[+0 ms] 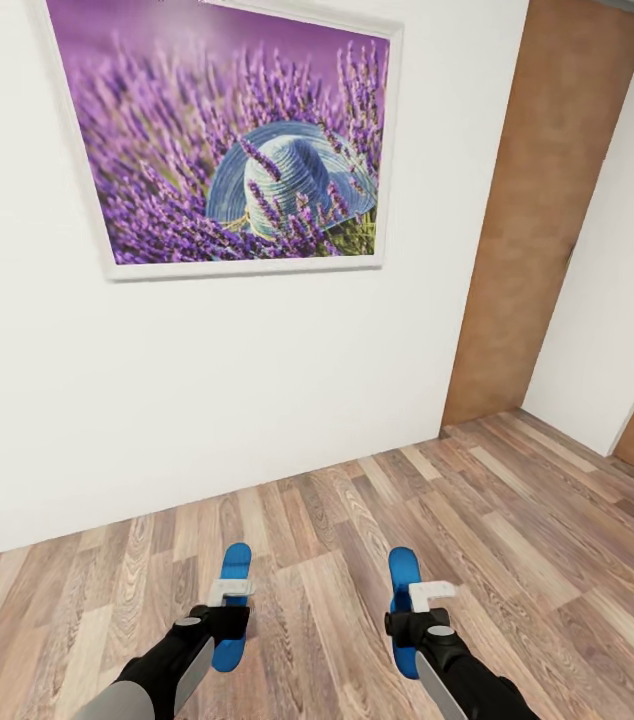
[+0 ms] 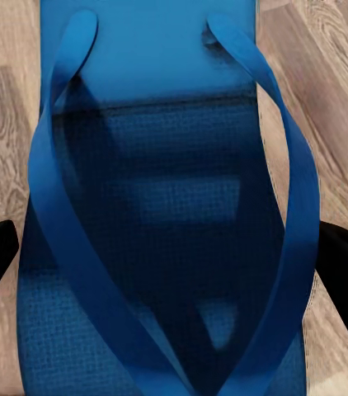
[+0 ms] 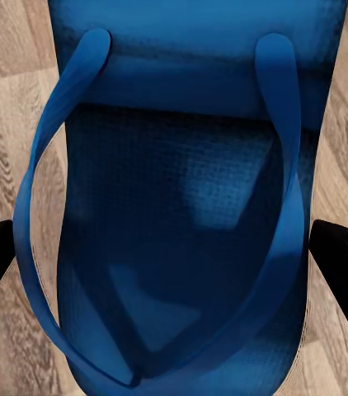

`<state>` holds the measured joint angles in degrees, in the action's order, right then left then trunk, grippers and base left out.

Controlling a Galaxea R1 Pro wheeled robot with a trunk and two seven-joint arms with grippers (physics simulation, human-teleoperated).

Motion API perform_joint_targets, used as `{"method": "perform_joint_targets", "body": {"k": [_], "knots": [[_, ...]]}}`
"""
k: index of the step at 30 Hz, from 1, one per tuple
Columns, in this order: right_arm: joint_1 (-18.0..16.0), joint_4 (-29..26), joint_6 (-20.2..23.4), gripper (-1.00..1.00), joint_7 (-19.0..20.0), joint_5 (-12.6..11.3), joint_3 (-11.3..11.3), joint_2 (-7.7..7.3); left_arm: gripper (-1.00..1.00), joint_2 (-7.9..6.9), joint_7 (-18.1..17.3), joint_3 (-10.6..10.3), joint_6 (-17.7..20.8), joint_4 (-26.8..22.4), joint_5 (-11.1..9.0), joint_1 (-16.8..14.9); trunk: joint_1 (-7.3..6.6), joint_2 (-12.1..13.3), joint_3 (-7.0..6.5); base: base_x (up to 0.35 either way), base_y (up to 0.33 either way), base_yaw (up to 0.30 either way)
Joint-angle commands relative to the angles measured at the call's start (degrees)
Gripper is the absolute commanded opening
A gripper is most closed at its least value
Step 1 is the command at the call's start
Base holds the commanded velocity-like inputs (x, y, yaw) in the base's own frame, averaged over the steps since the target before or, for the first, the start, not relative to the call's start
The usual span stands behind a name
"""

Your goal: In the bedroom, move the book from the bed onto either nightstand, and place the two sandals side by side next to the bed.

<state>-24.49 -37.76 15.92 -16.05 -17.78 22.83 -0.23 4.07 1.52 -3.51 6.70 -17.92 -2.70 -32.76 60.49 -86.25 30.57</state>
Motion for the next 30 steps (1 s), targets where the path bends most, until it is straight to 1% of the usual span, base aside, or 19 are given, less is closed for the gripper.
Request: {"method": "perform_joint_targets", "body": {"k": [1, 20, 24, 30], "knots": [[-0.03, -0.12, 0.25, -1.00, -0.49, -0.41, 0.29, -0.07, -1.00, -0.02, 0.12, -0.36, 0.32, -0.10, -0.27, -0.03, 0.00, -0.03, 0.06, -0.005, 0.000, 0.255], [-0.03, -0.12, 0.25, -1.00, -0.47, -0.41, 0.28, -0.12, -1.00, 0.13, 0.23, -0.43, 0.33, -0.10, -0.26, -0.03, 0.00, -0.03, 0.06, -0.001, 0.000, 0.257], [0.03, -0.12, 0.25, -1.00, -0.43, -0.41, 0.28, -0.12, -1.00, 0.15, 0.27, -0.44, 0.33, -0.10, -0.22, -0.03, -0.88, 1.57, -0.66, 0.000, 0.000, 0.172], [0.05, -0.12, 0.25, -1.00, -0.39, -0.41, 0.28, -0.12, -1.00, 0.15, 0.39, -0.45, 0.33, -0.10, -0.21, -0.03, -2.20, 3.98, -1.74, 0.000, 0.000, 0.039]]}}
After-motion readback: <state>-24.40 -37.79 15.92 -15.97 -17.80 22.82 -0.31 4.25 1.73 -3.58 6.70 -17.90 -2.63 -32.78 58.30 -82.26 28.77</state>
